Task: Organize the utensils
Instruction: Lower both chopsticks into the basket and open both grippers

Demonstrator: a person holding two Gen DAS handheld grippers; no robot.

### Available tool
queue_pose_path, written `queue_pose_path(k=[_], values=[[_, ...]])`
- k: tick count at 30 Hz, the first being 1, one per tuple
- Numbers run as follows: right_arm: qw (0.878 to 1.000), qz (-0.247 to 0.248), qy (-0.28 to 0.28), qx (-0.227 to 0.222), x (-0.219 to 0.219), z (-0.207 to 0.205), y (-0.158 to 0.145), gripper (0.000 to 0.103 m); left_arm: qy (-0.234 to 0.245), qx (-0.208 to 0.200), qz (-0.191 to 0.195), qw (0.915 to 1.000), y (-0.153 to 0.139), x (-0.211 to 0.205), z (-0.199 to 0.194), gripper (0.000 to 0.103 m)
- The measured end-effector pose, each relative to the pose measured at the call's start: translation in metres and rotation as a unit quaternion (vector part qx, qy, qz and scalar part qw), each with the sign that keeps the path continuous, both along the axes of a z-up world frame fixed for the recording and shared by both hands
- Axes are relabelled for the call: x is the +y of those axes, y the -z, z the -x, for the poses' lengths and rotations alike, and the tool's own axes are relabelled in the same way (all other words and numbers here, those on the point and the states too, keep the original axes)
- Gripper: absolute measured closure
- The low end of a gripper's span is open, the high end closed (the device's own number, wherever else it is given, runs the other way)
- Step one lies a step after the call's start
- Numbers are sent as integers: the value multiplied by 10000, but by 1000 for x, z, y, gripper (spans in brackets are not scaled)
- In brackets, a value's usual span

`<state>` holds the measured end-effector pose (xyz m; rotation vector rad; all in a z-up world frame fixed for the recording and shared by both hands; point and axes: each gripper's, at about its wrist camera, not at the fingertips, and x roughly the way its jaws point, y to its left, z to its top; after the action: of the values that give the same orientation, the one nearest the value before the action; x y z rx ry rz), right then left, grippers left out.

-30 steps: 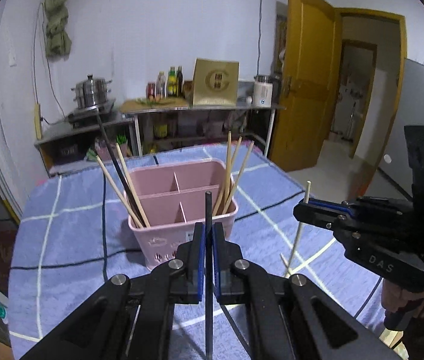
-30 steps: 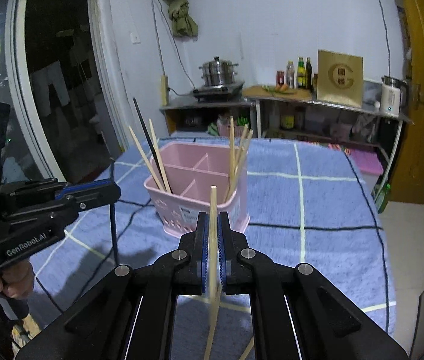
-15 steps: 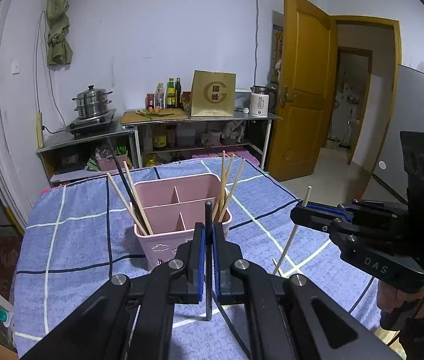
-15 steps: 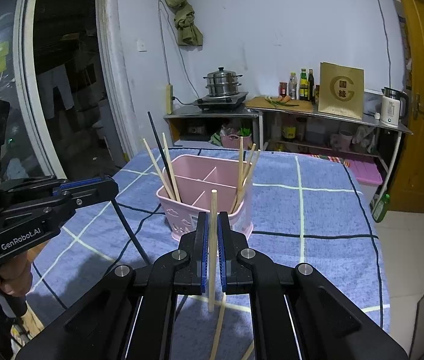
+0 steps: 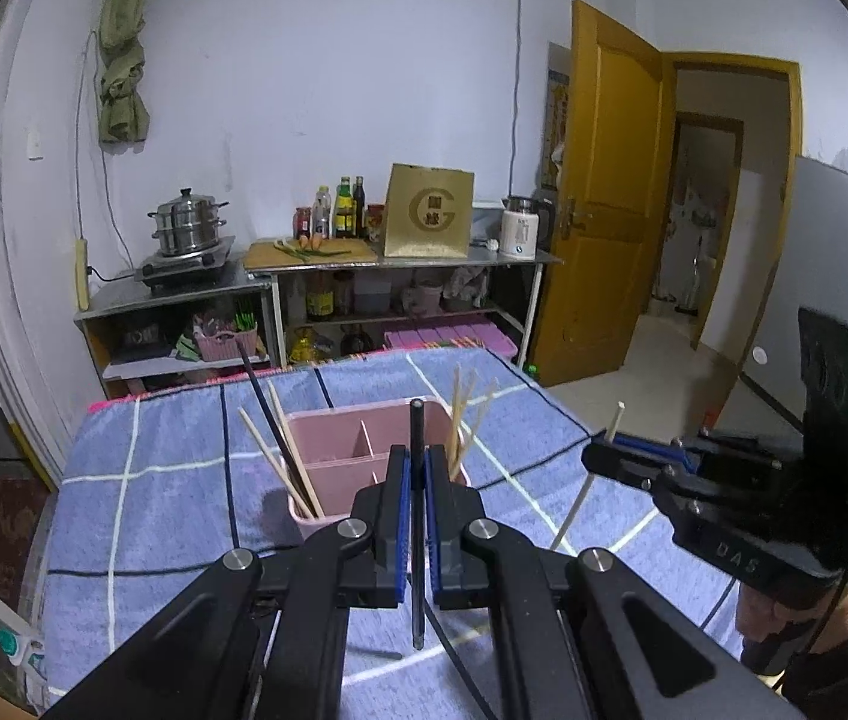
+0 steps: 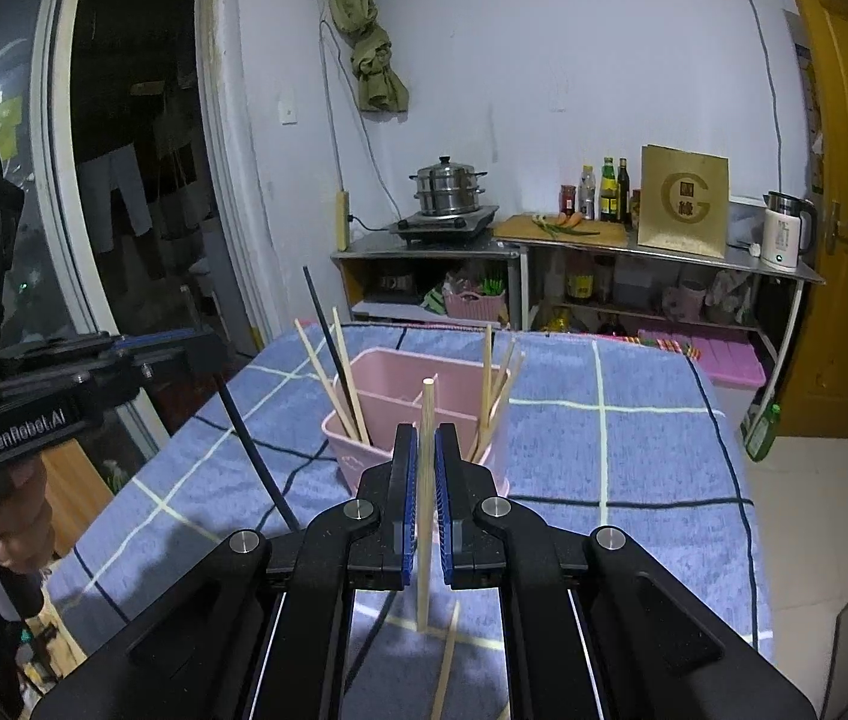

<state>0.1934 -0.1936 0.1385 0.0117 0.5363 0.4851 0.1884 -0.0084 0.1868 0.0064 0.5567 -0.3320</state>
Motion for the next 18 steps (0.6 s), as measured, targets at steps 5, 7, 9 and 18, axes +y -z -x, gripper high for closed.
queue_pose_path(k=[5, 7, 9, 18], values=[[9999, -70, 6, -106, 5, -7, -13, 97, -133, -142, 22, 9998, -25, 7, -12, 99], [9998, -122, 14, -175, 7, -12, -21, 97, -168, -208, 47, 9996, -35, 10, -17, 99], [9996, -175, 24, -242, 8, -14, -27, 97, -211, -288, 66, 9993, -44, 14, -23, 99], [9979, -355, 130, -535, 14, -39, -52, 97, -426, -568, 228, 9972, -73, 30, -57, 99]])
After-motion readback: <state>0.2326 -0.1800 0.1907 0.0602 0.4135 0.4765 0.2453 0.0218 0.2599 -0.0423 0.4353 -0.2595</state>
